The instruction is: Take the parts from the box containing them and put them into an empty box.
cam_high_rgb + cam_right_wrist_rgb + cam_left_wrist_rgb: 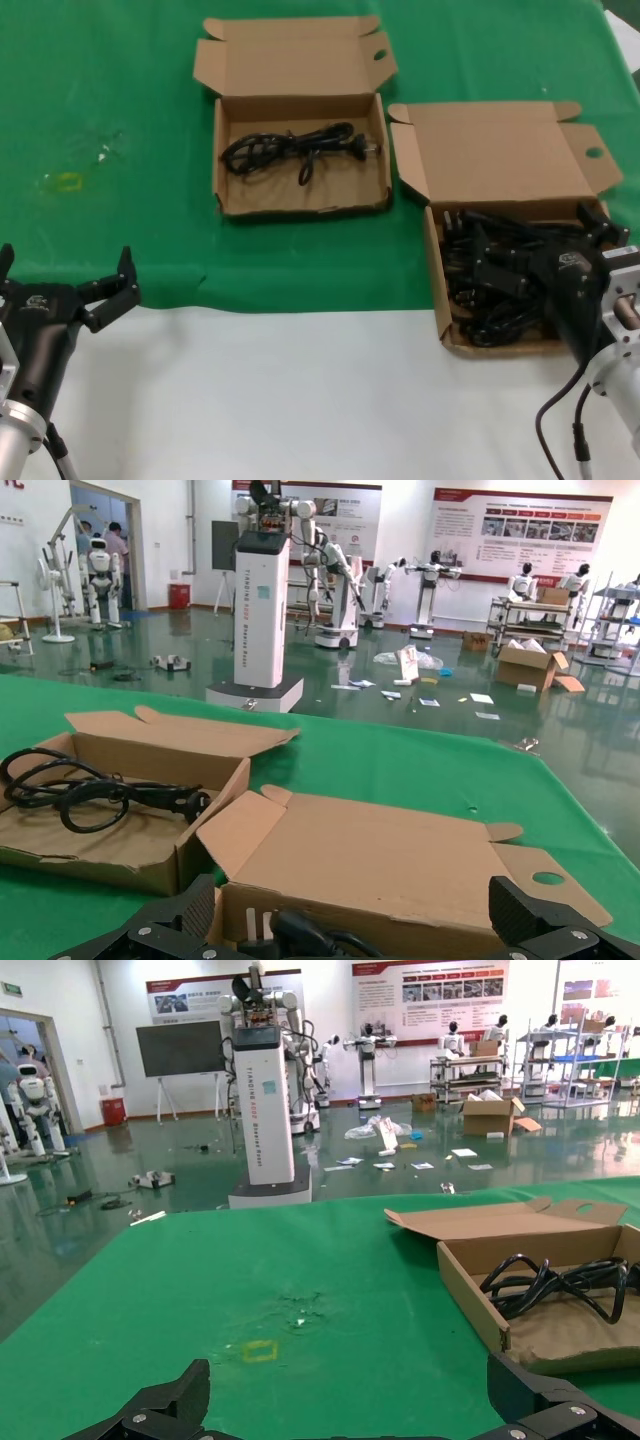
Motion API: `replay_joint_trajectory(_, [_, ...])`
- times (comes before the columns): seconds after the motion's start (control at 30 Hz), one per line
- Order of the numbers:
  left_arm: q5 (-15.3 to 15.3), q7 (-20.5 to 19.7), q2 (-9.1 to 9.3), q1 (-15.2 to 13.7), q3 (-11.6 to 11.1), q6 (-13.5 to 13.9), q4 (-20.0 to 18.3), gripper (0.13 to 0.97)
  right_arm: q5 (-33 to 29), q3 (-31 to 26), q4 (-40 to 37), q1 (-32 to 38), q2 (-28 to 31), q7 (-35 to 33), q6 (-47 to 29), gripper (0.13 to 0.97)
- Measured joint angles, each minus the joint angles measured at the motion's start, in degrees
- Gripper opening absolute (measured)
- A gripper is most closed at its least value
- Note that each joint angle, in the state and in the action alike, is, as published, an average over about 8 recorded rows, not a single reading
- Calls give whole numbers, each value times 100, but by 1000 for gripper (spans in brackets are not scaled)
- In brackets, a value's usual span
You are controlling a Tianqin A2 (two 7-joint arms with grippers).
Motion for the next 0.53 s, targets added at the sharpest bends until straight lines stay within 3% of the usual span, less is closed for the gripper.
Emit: replay_joint_trajectory(0.53, [0,0,0,0,0,0,0,966,0,0,0,0,0,0,0,966])
